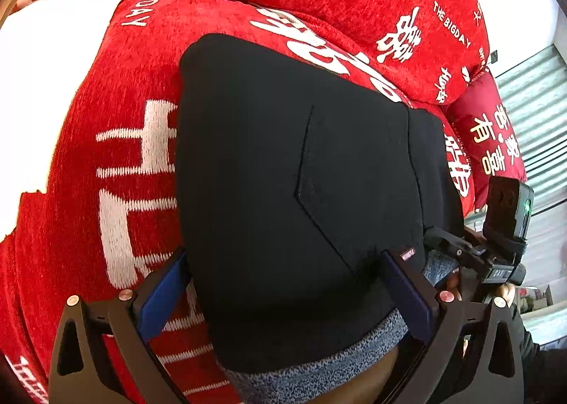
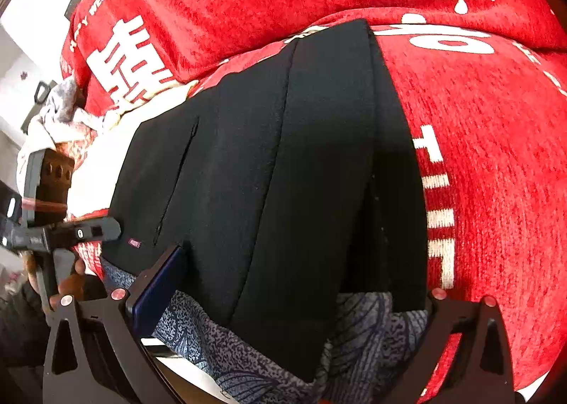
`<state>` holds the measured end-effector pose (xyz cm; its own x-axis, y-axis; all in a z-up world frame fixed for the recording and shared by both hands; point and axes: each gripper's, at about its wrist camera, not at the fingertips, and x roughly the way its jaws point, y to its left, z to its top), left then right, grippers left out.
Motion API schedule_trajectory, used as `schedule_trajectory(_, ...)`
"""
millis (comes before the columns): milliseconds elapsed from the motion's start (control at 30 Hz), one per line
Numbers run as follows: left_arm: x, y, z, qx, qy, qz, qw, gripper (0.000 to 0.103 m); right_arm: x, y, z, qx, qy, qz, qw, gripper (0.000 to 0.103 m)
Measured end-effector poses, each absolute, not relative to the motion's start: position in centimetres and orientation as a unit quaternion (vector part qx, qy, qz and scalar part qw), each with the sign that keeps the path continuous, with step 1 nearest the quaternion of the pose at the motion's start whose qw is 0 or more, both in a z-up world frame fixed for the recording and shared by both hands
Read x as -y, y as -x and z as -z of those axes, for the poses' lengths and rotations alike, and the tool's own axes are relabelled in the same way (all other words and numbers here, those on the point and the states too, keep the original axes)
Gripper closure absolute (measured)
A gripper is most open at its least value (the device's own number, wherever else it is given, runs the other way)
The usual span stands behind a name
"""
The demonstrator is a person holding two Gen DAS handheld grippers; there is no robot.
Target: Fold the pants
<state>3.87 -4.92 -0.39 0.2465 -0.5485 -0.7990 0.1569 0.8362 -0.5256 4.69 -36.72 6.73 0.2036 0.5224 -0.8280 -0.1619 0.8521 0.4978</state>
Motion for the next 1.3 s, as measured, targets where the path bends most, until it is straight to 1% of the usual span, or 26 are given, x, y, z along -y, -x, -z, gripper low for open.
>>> schedule_trajectory(200,6.5,-5.1,0.1,-0.582,0.145,0.191,0.777,0.0,36.7,-5.4,-6.7,-0.608,-0.159,-0.216,0.748,0.0)
schedule_trajectory(333,6.9,-5.0,0.1,-0.573,0.142,0.176,0.788,0.0,36.6,-6.3,-6.8,-0.609,-0.166,-0.223,0.743,0.0)
schedule_trajectory(367,7.0,-4.8,0.0,-0.57,0.141,0.174,0.79,0.002,36.2,-6.5,-6.9,-0.609,-0.156,-0.229,0.744,0.0)
schedule_trajectory(433,6.9,-4.5,-0.4,-0.565,0.144,0.178,0.793,0.019,35.3,-6.6,-7.4,-0.606,-0.133,-0.241,0.746,0.001)
schedule_trajectory(467,6.9,-4.3,-0.7,-0.563,0.146,0.181,0.793,0.023,34.8,-6.5,-7.9,-0.601,-0.127,-0.25,0.748,0.003)
schedule_trajectory(533,6.8,-4.2,-0.9,-0.561,0.149,0.181,0.794,0.033,34.5,-6.2,-9.0,-0.592,-0.119,-0.256,0.755,0.01)
schedule_trajectory(600,6.7,-4.1,-1.2,-0.557,0.147,0.182,0.797,0.037,34.6,-6.0,-9.7,-0.59,-0.108,-0.252,0.759,0.024)
schedule_trajectory(633,6.8,-4.0,-1.4,-0.557,0.145,0.181,0.798,0.04,34.8,-5.9,-10.1,-0.588,-0.109,-0.25,0.762,0.029)
schedule_trajectory(667,6.9,-3.8,-1.8,-0.554,0.139,0.181,0.801,0.041,35.2,-5.9,-10.4,-0.587,-0.11,-0.248,0.763,0.036)
schedule_trajectory(733,7.3,-3.4,-2.7,-0.547,0.124,0.181,0.808,0.045,35.3,-5.9,-11.1,-0.585,-0.111,-0.249,0.764,0.039)
schedule_trajectory(833,8.1,-2.9,-4.2,-0.537,0.103,0.178,0.818,0.045,34.4,-5.5,-12.4,-0.577,-0.087,-0.254,0.771,0.041)
schedule_trajectory(1100,6.2,-3.5,-7.2,-0.52,0.106,0.168,0.831,0.045,32.6,-6.3,-15.6,-0.555,-0.074,-0.272,0.782,0.042)
schedule_trajectory(1300,5.4,-6.0,-7.8,-0.52,0.112,0.158,0.832,0.045,31.5,-9.1,-16.3,-0.555,-0.07,-0.27,0.784,0.042)
